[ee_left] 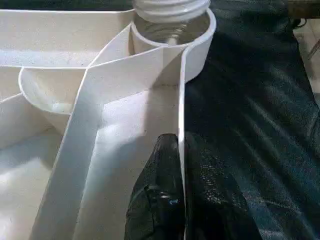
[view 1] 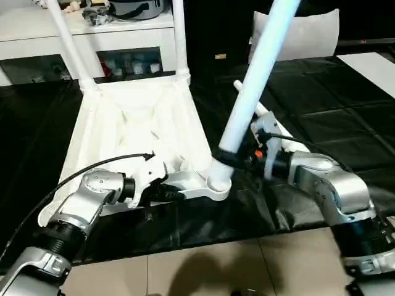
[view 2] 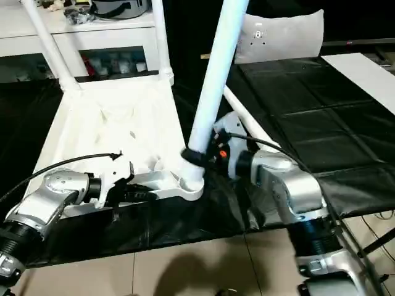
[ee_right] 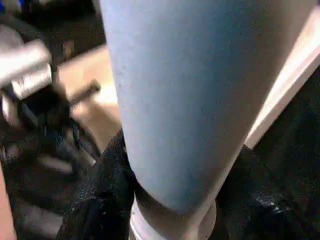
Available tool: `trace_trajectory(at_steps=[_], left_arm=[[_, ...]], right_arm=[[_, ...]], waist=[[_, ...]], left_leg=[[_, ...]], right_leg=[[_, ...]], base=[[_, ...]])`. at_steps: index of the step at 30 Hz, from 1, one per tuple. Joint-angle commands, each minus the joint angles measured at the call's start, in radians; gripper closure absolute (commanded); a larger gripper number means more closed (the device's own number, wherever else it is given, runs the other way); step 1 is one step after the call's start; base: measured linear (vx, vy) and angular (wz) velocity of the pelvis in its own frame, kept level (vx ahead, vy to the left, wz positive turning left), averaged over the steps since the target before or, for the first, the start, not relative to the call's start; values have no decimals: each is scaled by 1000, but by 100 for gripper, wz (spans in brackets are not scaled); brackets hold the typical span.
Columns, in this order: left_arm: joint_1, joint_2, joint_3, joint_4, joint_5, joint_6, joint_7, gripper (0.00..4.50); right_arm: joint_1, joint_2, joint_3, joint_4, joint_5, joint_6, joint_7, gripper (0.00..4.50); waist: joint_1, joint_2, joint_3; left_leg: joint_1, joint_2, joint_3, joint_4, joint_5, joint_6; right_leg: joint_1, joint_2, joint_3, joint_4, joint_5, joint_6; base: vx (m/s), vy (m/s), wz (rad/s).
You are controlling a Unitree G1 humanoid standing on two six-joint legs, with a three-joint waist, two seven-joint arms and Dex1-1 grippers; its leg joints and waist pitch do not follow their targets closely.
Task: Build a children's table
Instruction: Insert table leg to table base
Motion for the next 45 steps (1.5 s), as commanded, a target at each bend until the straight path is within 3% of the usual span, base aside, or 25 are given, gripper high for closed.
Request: trace_trajectory(at_steps=[1,5,17,21,22,30,32,35,37,45], left_arm=[[8,-11,-3,9,3,-1,-5,450],[11,-19,-9,8,14,-12,-4,450],[-3,-71,-6,-4,32,-28,33,450],[-13,-83,4,32,49,-32,61,450],[-13,-83,7,37,44,-24,54,405],[-18,-84,16,77,76,-49,73,348],[-23,-81,15,92,84,-54,68,378],[-27,-66,-1,107,107,-63,61,385],[-28,-62,-3,110,113,-66,62,422],[-42,-18,-35,129,168,-76,37,450]], right_arm=[[-30,-13,27,6,-10,19,35,263],[-37,-22,48,17,-21,13,53,263],[-55,-6,81,85,-64,-25,54,263],[-47,-7,83,89,-70,-32,54,263],[-42,-7,83,85,-69,-31,54,263],[-31,-1,77,78,-71,-33,58,263],[-31,0,76,78,-72,-33,60,263],[-31,1,75,79,-73,-32,62,263],[-32,1,75,79,-74,-32,64,263],[-38,1,77,88,-76,-32,76,263]], waist=[[-1,-14,-68],[-2,-20,-66],[2,-18,-67],[-1,-20,-62],[-2,-21,-61],[-6,-17,-67],[-7,-18,-66],[-8,-19,-64],[-10,-19,-63],[-9,-20,-64]], left_leg=[[-13,20,11,-77,-120,58],[-13,18,13,-76,-125,60],[-11,20,14,-77,-126,57],[-4,14,15,-75,-171,50],[-6,13,15,-74,-178,49],[-11,16,10,-77,-173,53],[-10,15,11,-76,-179,52],[-9,16,10,-77,-192,49],[-8,14,11,-76,-202,47],[-9,16,9,-78,-200,47]], right_leg=[[68,-55,52,-78,-445,-53],[67,-55,50,-83,-483,-43],[64,-55,51,-84,-479,-47],[59,-53,45,-97,-553,-20],[61,-54,42,-100,-573,-10],[63,-52,42,-95,-521,-15],[63,-52,41,-97,-534,-15],[61,-52,40,-100,-556,-8],[61,-52,38,-103,-570,-3],[61,-54,41,-100,-559,-5]], base=[[0,0,0],[0,0,0],[0,0,0],[0,0,0],[0,0,0],[0,0,0],[0,0,0],[0,0,0],[0,0,0],[0,0,0]])
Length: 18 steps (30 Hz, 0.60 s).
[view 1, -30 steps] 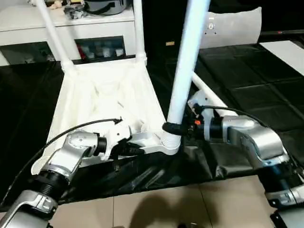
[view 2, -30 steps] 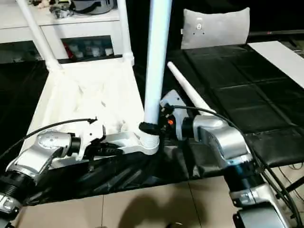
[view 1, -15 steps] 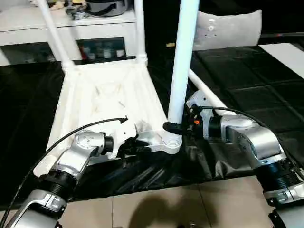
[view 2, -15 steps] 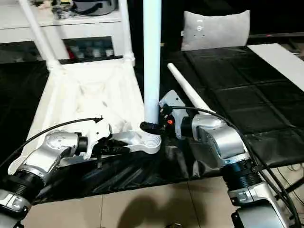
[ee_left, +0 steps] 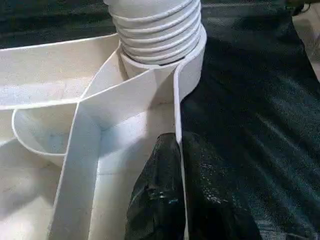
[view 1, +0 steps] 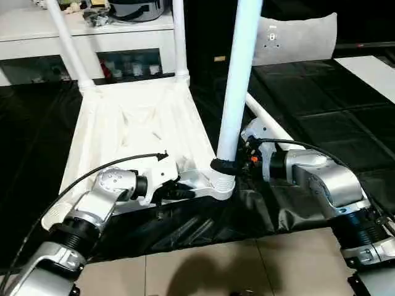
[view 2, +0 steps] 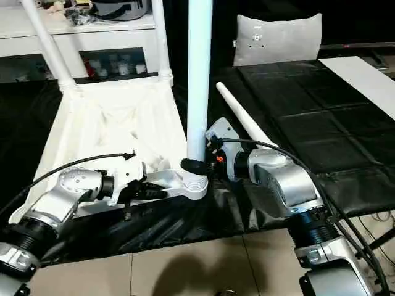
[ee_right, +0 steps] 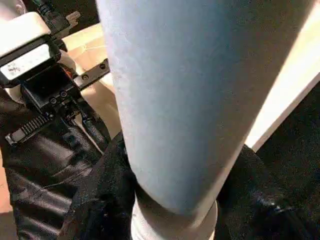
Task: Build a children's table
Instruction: Insert table leg to table base
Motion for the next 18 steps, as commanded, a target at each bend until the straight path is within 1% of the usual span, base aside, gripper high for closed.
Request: trace_trajectory(at_steps=[1,3,4,6,9,10,13,14,15,16,18], left_arm=[[5,45,-19,59,84,19,11,450],[4,46,-26,61,89,15,7,450],[4,45,-29,61,90,12,2,450],[5,44,-33,58,88,12,-6,450],[6,38,-38,23,61,21,-43,450],[5,35,-38,17,55,24,-48,450],[2,30,-40,1,51,27,-58,450],[1,24,-36,-7,42,33,-63,450],[1,24,-36,-8,41,34,-64,450],[2,18,-30,-8,38,37,-61,450],[2,14,-27,-6,39,36,-57,450]], right_arm=[[7,-3,20,17,-6,12,24,263],[3,-3,22,21,-6,13,29,263],[0,-3,24,23,-6,13,34,263],[-3,-4,26,25,-5,14,40,263],[-17,-8,34,41,-4,24,63,263],[-21,-8,33,48,-5,23,65,263],[-32,2,24,78,-1,23,66,263],[-36,14,6,102,11,24,64,263],[-36,16,3,105,13,24,64,263],[-28,32,-33,136,41,17,69,263],[-21,38,-52,152,56,10,74,263]], waist=[[-6,-10,-58],[-6,-11,-58],[-6,-8,-58],[-7,-9,-58],[-6,-8,-59],[-6,-10,-59],[-5,-8,-61],[-5,-8,-60],[-5,-8,-61],[-5,-9,-60],[-5,-7,-61]], left_leg=[[-11,15,9,-77,-203,45],[-11,15,9,-77,-205,45],[-10,15,8,-77,-210,44],[-10,16,8,-78,-211,44],[-11,19,7,-80,-208,45],[-11,19,7,-80,-207,46],[-11,21,8,-80,-195,47],[-12,22,8,-81,-191,49],[-11,22,8,-81,-193,49],[-11,21,8,-81,-194,48],[-10,22,8,-81,-198,48]], right_leg=[[57,-54,40,-100,-565,-5],[57,-53,40,-101,-569,-4],[56,-54,40,-102,-573,-4],[57,-54,40,-101,-568,-7],[58,-55,43,-97,-547,-21],[58,-55,44,-96,-541,-26],[59,-56,46,-92,-520,-40],[59,-56,47,-91,-512,-46],[60,-57,47,-91,-512,-48],[60,-56,46,-92,-515,-48],[59,-58,46,-92,-517,-52]], base=[[0,0,0],[0,0,0],[0,0,0],[0,0,0],[0,0,0],[0,0,0],[0,0,0],[0,0,0],[0,0,0],[0,0,0],[0,0,0]])
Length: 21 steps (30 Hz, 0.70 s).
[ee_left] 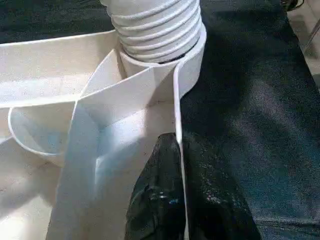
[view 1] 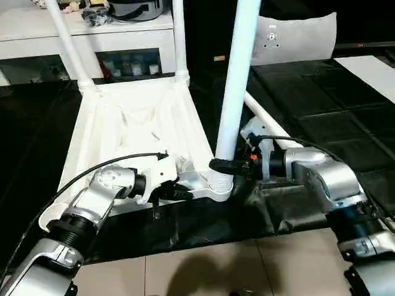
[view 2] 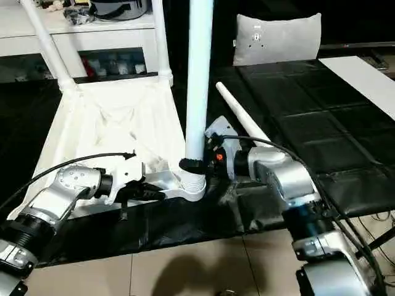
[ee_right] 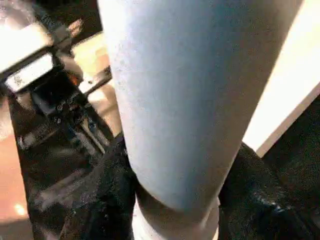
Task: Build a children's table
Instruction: Insert table leg to table base
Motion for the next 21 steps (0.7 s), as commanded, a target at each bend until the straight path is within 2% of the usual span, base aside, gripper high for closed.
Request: trace_trajectory(at_steps=[1,3,4,7,10,13,14,16,21], left_arm=[[10,0,-23,15,29,18,-10,450],[10,-5,-21,19,30,23,-2,450],[11,-6,-20,19,29,26,-1,450],[12,-7,-19,18,28,29,0,450],[13,-10,-17,19,27,31,4,450],[13,-11,-15,20,28,33,3,450],[13,-11,-16,19,29,33,3,450],[12,-11,-17,19,31,33,2,450],[10,-13,-24,22,37,30,-1,450]], right_arm=[[29,14,-31,48,35,-2,10,263],[57,20,-64,78,52,-12,5,263],[70,18,-69,82,51,-19,3,263],[86,17,-75,83,50,-27,2,263],[142,12,-88,59,46,-52,-7,263],[196,-22,-42,-9,-10,-102,-16,263],[199,-31,-28,-18,-24,-113,-17,263],[202,-48,1,-36,-54,-132,-19,263],[182,-71,52,-44,-104,-152,-4,263]], waist=[[-5,-7,-61],[-5,-8,-61],[-3,0,-61],[-5,-5,-60],[-3,2,-60],[-2,1,-61],[-3,11,-61],[-5,5,-61],[-7,12,-61]], left_leg=[[-10,22,9,-80,-196,49],[-10,23,9,-80,-192,50],[-9,22,8,-81,-194,50],[-9,22,9,-81,-202,50],[-8,22,8,-82,-205,49],[-9,21,9,-84,-208,52],[-10,20,7,-85,-204,52],[-10,18,9,-83,-204,56],[-9,19,7,-85,-224,57]], right_leg=[[60,-58,47,-92,-515,-53],[60,-59,47,-92,-511,-54],[60,-58,46,-91,-511,-56],[60,-56,45,-94,-513,-56],[61,-56,45,-95,-514,-53],[62,-55,45,-97,-512,-45],[63,-55,44,-94,-509,-47],[62,-53,44,-97,-513,-44],[62,-52,41,-99,-523,-39]], base=[[0,0,0],[0,0,0],[0,0,0],[0,0,0],[0,0,0],[0,0,0],[0,0,0],[0,0,0],[0,0,0]])
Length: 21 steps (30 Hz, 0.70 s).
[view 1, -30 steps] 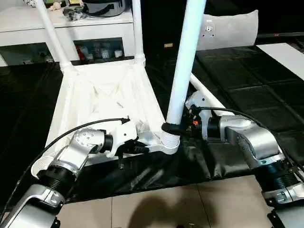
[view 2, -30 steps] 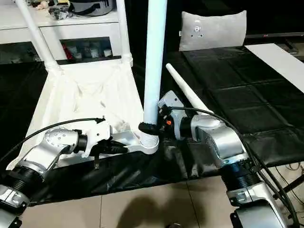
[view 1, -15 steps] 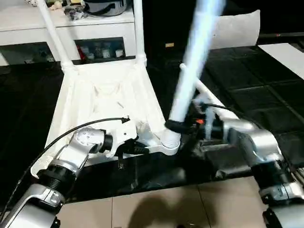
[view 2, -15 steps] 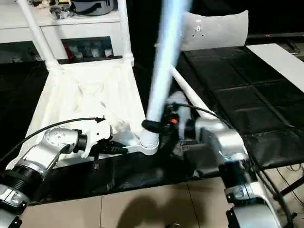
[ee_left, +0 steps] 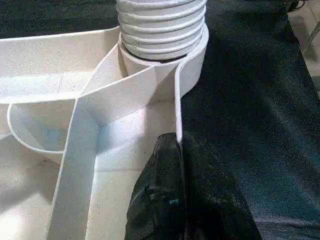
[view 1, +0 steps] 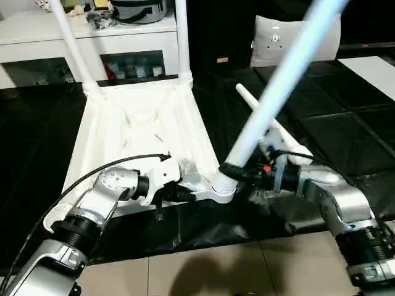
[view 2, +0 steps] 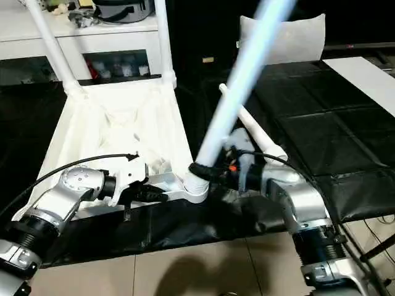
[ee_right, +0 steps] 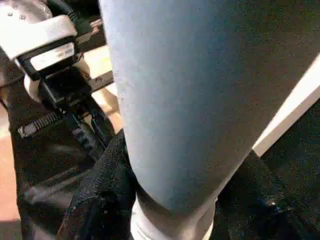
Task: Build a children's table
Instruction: Insert table leg to table base
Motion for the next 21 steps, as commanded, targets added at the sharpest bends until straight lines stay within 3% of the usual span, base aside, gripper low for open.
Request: trace_trajectory(at_steps=[1,8,9,12,15,21], left_arm=[[6,11,-23,19,38,7,-6,450],[-14,22,-38,39,57,-19,-26,450],[-21,24,-40,46,60,-24,-30,450],[-38,29,-44,64,68,-37,-39,450],[-64,33,-47,91,77,-55,-52,450],[-88,38,-49,124,91,-78,-63,450]], right_arm=[[23,-28,57,60,-86,27,-1,263],[-16,-34,107,94,-93,44,44,263],[-21,-35,115,102,-95,47,54,263],[-31,-37,135,119,-101,47,82,263],[-46,-28,161,141,-117,45,103,263],[-69,-15,204,163,-138,36,127,263]], waist=[[-11,-3,-52],[-22,-5,-48],[-25,-15,-49],[-25,-10,-49],[-26,-18,-50],[-33,-24,-48]], left_leg=[[-9,21,6,-83,-227,57],[-6,17,6,-81,-264,59],[-9,19,5,-82,-263,60],[-7,21,3,-83,-267,61],[-9,20,3,-84,-272,57],[-6,20,0,-84,-307,45]], right_leg=[[59,-52,43,-92,-516,-42],[54,-52,39,-101,-575,-22],[55,-52,39,-100,-567,-22],[53,-54,41,-98,-564,-29],[54,-56,41,-98,-568,-30],[51,-58,37,-105,-611,-11]], base=[[0,0,0],[0,0,0],[0,0,0],[0,0,0],[0,0,0],[0,0,0]])
